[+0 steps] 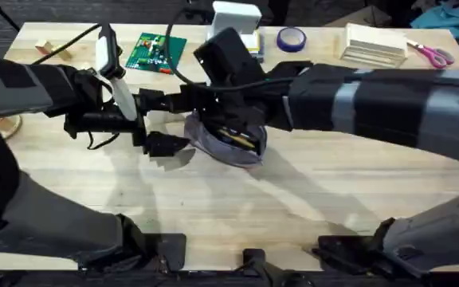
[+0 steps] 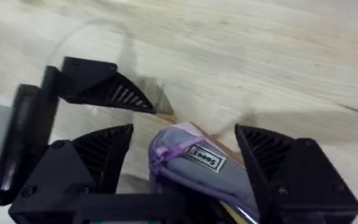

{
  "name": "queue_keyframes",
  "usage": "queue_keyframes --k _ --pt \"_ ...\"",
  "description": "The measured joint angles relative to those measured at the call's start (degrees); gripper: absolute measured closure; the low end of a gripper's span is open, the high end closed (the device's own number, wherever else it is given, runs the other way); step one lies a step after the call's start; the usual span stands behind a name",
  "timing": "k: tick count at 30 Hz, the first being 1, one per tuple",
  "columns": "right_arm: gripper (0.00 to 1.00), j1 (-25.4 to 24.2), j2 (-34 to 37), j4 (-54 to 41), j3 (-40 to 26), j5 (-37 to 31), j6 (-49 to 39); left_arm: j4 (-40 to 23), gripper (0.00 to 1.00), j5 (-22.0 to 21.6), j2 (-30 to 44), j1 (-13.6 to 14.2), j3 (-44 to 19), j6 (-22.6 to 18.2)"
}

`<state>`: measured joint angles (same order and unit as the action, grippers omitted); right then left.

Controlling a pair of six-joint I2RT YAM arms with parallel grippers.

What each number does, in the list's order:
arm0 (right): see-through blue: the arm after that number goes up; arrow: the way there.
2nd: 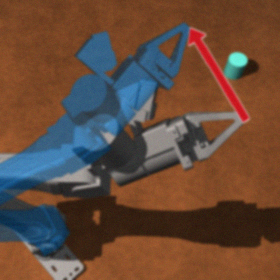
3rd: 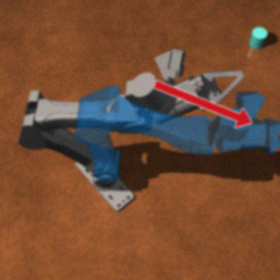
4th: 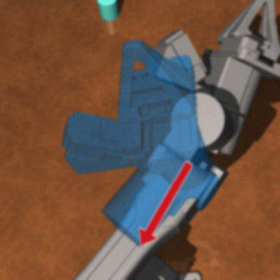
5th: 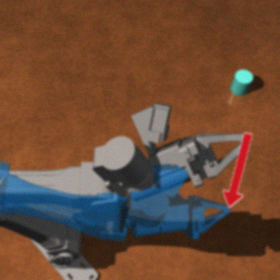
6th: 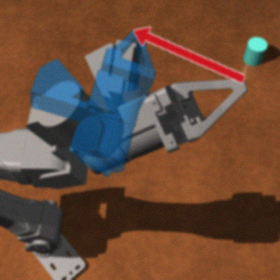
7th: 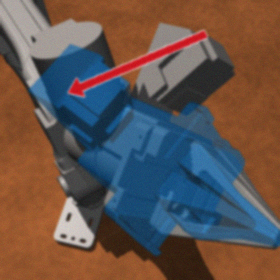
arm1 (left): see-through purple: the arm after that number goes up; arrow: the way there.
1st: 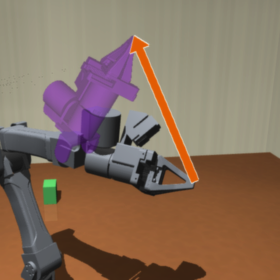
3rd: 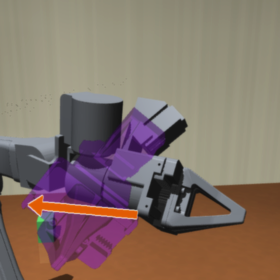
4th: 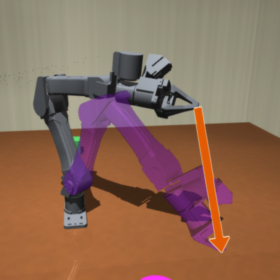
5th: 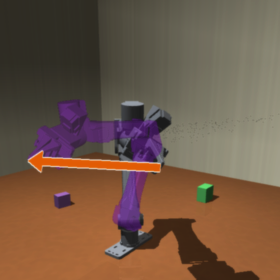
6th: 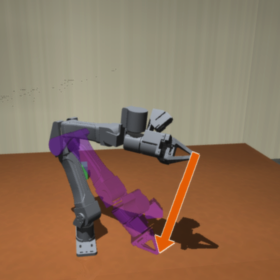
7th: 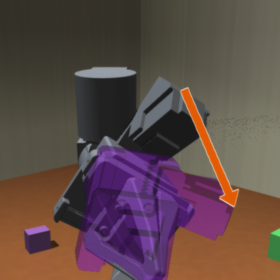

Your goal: Unzip the bag, pick up the pens from the table one at a time and place them inside, then zip the bag closed.

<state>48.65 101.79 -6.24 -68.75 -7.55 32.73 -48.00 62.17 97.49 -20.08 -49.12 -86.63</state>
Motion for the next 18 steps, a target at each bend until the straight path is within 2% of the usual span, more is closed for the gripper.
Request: queue_keyframes --k 11,14,18 --pt "0.023 0.08 2.76 0.33 0.0 1.33 0.33 -0.01 0.007 0.0 0.0 0.0 0.0 0.0" --pt "0.111 0.08 2.98 0.44 0.0 1.66 0.57 -0.01 0.007 -0.02 0.0 0.0 0.0 0.0" --pt "0.316 0.08 3.22 0.98 0.0 2.49 0.81 -0.01 0.008 0.0 0.0 0.0 0.0 0.0"
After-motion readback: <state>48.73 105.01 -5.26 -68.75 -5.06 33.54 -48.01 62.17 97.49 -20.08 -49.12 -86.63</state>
